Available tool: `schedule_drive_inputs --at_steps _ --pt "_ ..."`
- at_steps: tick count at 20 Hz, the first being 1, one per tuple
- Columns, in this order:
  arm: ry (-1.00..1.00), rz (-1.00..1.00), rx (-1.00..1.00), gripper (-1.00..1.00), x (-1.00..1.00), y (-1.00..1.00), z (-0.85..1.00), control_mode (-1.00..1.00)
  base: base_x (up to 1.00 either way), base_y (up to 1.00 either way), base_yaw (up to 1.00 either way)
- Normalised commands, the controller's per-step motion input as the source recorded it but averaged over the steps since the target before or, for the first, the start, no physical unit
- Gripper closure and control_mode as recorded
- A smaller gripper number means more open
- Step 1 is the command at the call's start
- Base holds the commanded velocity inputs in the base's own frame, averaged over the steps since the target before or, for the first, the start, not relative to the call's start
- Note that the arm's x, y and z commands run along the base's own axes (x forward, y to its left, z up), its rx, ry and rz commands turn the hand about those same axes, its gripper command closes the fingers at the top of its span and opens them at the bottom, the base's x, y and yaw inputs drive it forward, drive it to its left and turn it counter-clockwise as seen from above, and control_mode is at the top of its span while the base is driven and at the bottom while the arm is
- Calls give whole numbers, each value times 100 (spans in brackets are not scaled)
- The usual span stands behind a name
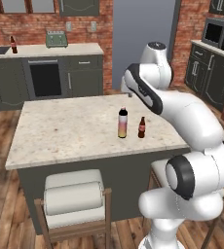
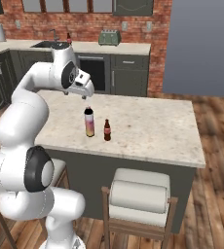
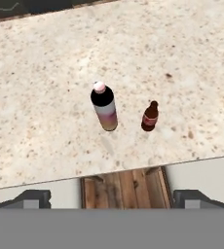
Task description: Place the large bottle from the dining counter next to the other large bottle outside the sink, and place the small bottle from the dining counter next to the other small bottle inside the sink.
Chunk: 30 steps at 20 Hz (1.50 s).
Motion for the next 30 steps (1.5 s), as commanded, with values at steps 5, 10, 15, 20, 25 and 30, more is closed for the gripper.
schedule_drive_inputs --at_steps 5,10,15,20,25,30 --pt "-3 -1 2 -100 0 4 0 -100 0 0 0" --pt "1 9 0 -100 41 -2 0 -100 0 0 0" --pt "0 17 -2 -100 30 -2 0 -100 0 0 0" --pt "1 6 -6 -100 0 0 0 -100 0 0 0" --pt "12 -1 -8 -100 2 0 0 -100 0 0 0" --pt "22 -6 -11 -100 19 0 0 -100 0 0 0"
